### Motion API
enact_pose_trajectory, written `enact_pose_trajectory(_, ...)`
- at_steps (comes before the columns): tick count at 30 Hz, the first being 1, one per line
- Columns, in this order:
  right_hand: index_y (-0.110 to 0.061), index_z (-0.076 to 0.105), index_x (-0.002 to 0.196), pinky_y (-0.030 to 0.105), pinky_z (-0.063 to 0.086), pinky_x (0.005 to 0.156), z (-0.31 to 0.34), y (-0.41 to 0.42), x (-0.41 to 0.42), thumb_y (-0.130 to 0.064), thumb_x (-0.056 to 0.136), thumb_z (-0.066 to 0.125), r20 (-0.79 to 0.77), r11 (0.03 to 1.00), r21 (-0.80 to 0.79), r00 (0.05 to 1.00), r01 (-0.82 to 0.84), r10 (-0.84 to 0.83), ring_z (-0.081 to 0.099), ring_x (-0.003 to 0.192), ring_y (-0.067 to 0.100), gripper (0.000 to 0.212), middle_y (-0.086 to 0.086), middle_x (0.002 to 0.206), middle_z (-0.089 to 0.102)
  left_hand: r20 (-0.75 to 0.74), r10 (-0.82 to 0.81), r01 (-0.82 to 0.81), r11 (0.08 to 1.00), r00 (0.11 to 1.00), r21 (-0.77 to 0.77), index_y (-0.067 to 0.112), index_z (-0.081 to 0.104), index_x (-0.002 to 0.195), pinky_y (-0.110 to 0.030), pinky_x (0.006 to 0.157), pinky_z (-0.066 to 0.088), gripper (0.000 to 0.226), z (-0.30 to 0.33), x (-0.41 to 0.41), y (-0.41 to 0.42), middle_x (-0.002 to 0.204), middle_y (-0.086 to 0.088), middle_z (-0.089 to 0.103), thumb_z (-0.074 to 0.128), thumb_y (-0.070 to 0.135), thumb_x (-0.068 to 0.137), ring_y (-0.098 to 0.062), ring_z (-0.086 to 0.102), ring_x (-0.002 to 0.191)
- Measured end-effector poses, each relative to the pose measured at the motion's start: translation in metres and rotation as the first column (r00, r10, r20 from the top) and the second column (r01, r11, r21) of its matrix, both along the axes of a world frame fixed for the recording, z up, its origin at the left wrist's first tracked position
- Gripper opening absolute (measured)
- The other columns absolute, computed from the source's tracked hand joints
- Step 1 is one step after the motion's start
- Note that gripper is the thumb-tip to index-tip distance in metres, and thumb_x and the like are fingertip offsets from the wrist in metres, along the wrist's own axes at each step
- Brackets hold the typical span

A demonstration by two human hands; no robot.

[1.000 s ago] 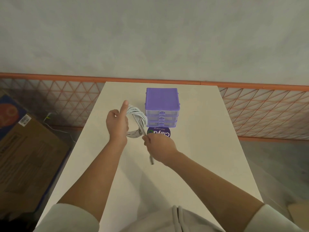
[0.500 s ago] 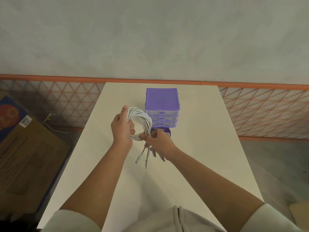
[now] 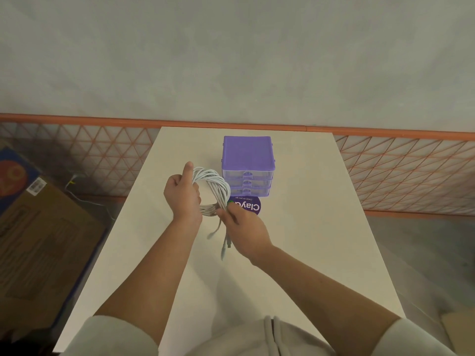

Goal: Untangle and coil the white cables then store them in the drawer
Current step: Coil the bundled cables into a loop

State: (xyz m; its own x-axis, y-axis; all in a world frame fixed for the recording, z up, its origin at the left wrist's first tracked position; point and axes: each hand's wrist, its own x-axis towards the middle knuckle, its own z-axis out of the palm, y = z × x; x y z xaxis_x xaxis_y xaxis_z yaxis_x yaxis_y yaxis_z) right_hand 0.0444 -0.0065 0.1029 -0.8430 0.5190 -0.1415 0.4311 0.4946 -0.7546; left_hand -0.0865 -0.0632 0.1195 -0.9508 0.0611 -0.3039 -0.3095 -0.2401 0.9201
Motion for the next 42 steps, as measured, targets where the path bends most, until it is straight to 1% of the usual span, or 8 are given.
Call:
enact_pose_trajectory(6,-0.019,0.044,0.078,0.025,0.035,0.053,-0.008,0.014,0.005,-0.048,0.101,0.041,0.053,0.990,0.109,0.995,-0.093,0.088,0.048,0.062,0.015,0.037,-0.006,0.069,0.052,0.077,-0.052,0.050,0.998,0.996,0.025,0.019,0.038,0.070,-0.023,0.042,0.015,0.040,-0.007,0.002,-0.007,0.046,0.005,0.027,0.070,0.038,0.087,-0.011,0.018,0.039)
enact_pose_trajectory(14,-0.027,0.028,0.063,0.027,0.035,0.054,-0.012,0.011,0.010,-0.043,0.100,0.046,-0.169,0.987,0.148,0.982,-0.057,0.082,0.041,0.055,0.011,0.045,-0.007,0.057,0.041,-0.010,-0.004,0.004,1.000,1.000,0.025,0.020,0.031,0.068,-0.023,0.042,0.015,0.045,-0.002,-0.003,-0.004,0.058,-0.001,0.024,0.069,0.033,0.088,-0.013,0.020,0.042)
enact_pose_trajectory(18,-0.021,0.041,0.071,0.034,0.040,0.059,-0.015,0.020,0.004,-0.047,0.100,0.043,-0.023,0.982,0.185,0.999,-0.040,0.045,0.050,0.064,0.018,0.039,-0.005,0.067,0.052,0.041,-0.078,0.076,0.996,0.996,0.053,0.020,0.035,0.070,-0.022,0.041,0.014,0.042,-0.001,-0.001,-0.003,0.050,0.003,0.025,0.069,0.037,0.087,-0.012,0.018,0.041)
enact_pose_trajectory(23,-0.022,0.059,0.088,0.026,0.044,0.064,-0.007,0.017,-0.002,-0.053,0.092,0.053,-0.078,0.997,-0.031,0.994,0.074,-0.076,0.058,0.075,0.010,0.032,-0.010,0.082,0.062,0.069,-0.085,0.079,0.992,0.994,0.095,0.021,0.035,0.070,-0.024,0.043,0.013,0.043,-0.001,-0.002,-0.005,0.048,0.004,0.023,0.071,0.038,0.086,-0.013,0.017,0.042)
enact_pose_trajectory(28,-0.017,0.050,0.083,0.025,0.038,0.055,-0.002,0.013,-0.005,-0.041,0.098,0.051,-0.115,0.999,0.018,0.993,0.039,-0.036,0.051,0.066,0.014,0.028,-0.008,0.073,0.055,0.067,-0.013,0.007,0.996,0.998,0.089,0.022,0.030,0.067,-0.024,0.043,0.014,0.048,0.000,-0.003,-0.004,0.049,0.004,0.023,0.071,0.035,0.085,-0.014,0.016,0.043)
enact_pose_trajectory(33,-0.029,0.038,0.076,0.018,0.031,0.050,-0.008,0.007,0.000,-0.041,0.099,0.047,-0.100,0.999,0.048,0.995,0.024,-0.019,0.051,0.056,0.007,0.028,-0.010,0.066,0.053,0.062,0.000,-0.004,0.998,0.998,0.069,0.020,0.033,0.069,-0.024,0.043,0.016,0.044,-0.003,-0.005,-0.001,0.050,0.003,0.026,0.071,0.034,0.085,-0.013,0.019,0.042)
enact_pose_trajectory(38,-0.022,0.051,0.089,0.024,0.039,0.056,-0.010,0.018,-0.003,-0.050,0.092,0.053,-0.017,0.998,-0.034,0.998,0.057,-0.057,0.058,0.070,0.013,0.028,-0.010,0.079,0.058,0.151,-0.118,0.093,0.982,0.982,0.162,0.021,0.042,0.071,-0.026,0.044,0.013,0.036,-0.005,-0.003,-0.004,0.051,0.004,0.019,0.069,0.039,0.087,-0.012,0.016,0.043)
enact_pose_trajectory(42,-0.023,0.052,0.074,0.023,0.042,0.051,-0.012,0.019,-0.005,-0.041,0.092,0.061,-0.067,0.995,-0.092,0.997,0.023,-0.029,0.054,0.052,0.012,0.027,-0.006,0.066,0.056,0.146,-0.146,0.118,0.976,0.978,0.184,0.021,0.044,0.073,-0.026,0.046,0.013,0.037,0.002,-0.002,-0.006,0.055,0.002,0.016,0.070,0.044,0.084,-0.012,0.015,0.045)
